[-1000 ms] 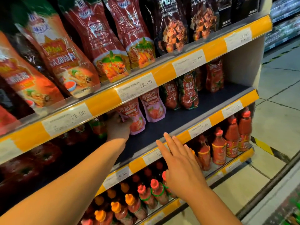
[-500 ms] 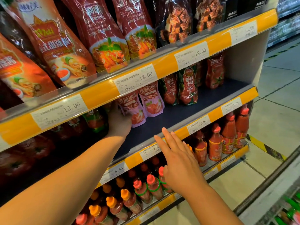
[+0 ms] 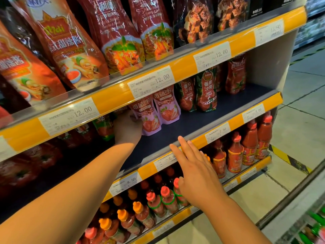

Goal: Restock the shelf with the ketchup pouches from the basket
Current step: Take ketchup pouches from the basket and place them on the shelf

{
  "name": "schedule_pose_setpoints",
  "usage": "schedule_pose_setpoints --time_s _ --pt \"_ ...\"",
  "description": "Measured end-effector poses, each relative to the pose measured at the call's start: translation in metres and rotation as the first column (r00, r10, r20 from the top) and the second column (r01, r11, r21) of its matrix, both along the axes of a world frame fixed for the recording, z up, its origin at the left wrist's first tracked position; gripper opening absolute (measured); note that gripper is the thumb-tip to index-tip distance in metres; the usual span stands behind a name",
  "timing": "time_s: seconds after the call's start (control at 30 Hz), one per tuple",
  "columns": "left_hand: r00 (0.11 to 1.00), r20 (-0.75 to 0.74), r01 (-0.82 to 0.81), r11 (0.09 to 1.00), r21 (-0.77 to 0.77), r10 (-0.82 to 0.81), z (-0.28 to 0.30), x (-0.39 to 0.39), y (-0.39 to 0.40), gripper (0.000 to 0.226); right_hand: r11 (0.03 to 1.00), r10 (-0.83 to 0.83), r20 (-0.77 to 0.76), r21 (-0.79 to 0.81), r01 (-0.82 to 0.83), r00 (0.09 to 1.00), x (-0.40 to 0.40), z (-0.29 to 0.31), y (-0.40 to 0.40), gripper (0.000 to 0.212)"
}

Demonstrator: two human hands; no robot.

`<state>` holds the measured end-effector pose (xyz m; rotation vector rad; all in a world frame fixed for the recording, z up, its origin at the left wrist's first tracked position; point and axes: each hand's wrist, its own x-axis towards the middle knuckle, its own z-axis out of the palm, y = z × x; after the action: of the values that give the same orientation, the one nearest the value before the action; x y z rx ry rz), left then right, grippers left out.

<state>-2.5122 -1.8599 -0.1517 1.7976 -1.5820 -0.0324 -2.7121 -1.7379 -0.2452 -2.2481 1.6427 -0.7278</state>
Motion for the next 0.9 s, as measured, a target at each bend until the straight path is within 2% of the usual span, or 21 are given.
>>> schedule_pose_setpoints --time_s 0.17,0.37,0.67,0.77,0.8,0.9 --pt "1.0 0.017 0.007 0.999 -0.04 -0.006 -0.001 -0.004 -0.005 0.005 1.0 0.001 0.0 0.009 -0.001 1.0 0.001 0.003 0.001 0.104" --pt "0.999 0.032 -0.007 1.0 -0.02 0.007 -0.002 -0.01 -0.009 0.002 1.0 0.01 0.004 0.03 -0.01 1.0 -0.001 0.004 0.003 0.104" --pt "0.988 -0.149 -0.025 1.0 0.011 0.027 -0.008 -0.011 0.01 0.015 0.998 0.034 0.007 0.05 -0.034 0.999 -0.003 0.006 0.003 0.102" --pt "0.9 -0.426 0.082 0.996 -0.036 -0.09 -0.007 -0.022 0.044 0.021 0.994 0.073 0.065 0.077 -0.078 0.995 -0.007 0.009 0.004 0.096" --pt "0.875 -0.465 0.109 0.99 -0.088 -0.137 -0.007 -0.029 0.063 0.021 0.992 0.085 0.103 0.08 -0.094 0.991 -0.01 0.012 0.006 0.095" --pt "0.858 -0.408 0.266 0.949 -0.168 -0.312 -0.013 -0.067 0.132 0.012 0.995 0.06 0.227 0.063 -0.076 0.972 -0.032 0.016 0.019 0.09"
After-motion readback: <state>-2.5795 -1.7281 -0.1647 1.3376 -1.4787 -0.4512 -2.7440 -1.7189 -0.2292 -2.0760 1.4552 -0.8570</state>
